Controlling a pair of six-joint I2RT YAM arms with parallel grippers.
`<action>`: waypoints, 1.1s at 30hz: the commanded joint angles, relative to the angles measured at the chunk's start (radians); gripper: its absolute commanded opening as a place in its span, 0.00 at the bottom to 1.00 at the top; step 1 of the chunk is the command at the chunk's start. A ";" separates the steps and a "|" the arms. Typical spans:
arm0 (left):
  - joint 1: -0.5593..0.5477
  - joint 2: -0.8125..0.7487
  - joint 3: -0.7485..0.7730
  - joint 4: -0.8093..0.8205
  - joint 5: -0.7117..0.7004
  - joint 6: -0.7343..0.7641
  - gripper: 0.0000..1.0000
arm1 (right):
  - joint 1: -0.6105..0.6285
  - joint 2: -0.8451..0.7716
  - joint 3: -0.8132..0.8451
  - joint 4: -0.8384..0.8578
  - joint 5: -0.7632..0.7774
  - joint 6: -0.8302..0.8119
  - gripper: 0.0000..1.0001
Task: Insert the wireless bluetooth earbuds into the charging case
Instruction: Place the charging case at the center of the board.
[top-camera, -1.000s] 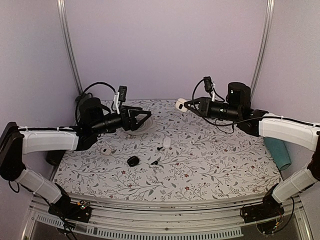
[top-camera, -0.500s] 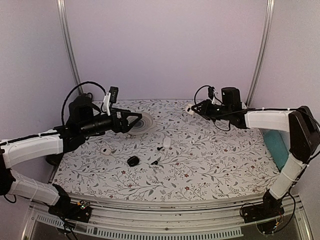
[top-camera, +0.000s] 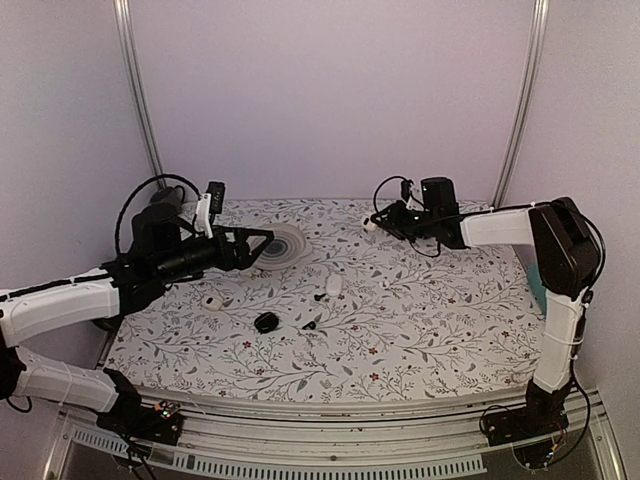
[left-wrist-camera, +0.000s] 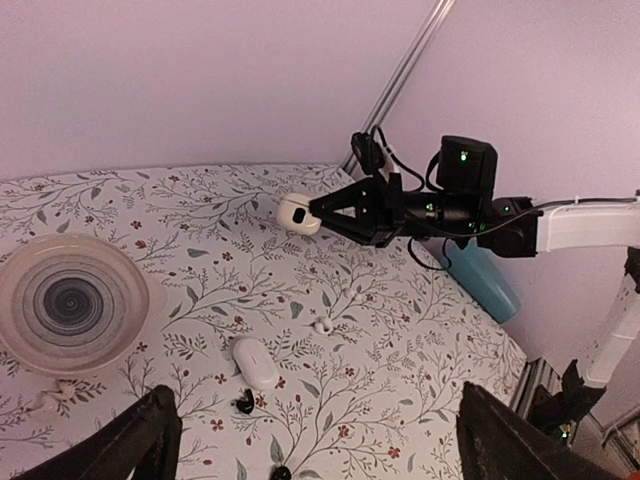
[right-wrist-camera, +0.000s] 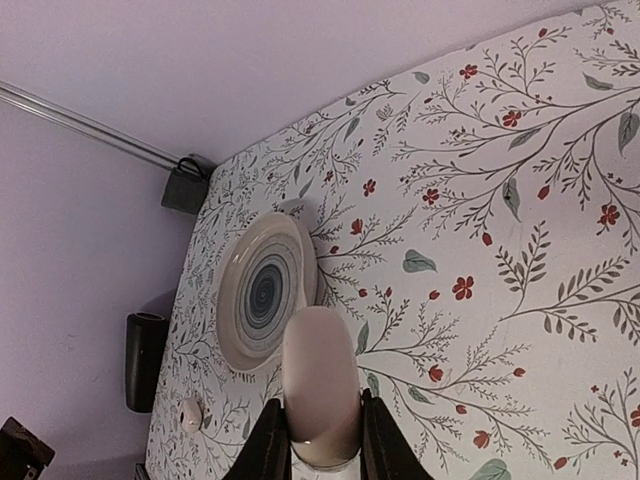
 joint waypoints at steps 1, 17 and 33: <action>0.010 -0.004 -0.059 0.125 -0.102 -0.062 0.96 | -0.012 0.064 0.067 0.029 -0.003 0.028 0.03; 0.011 0.007 -0.046 0.099 -0.108 -0.023 0.96 | -0.052 0.246 0.197 0.011 -0.027 0.084 0.03; 0.011 0.035 -0.025 0.099 -0.084 -0.026 0.96 | -0.112 0.342 0.311 -0.143 0.070 0.041 0.04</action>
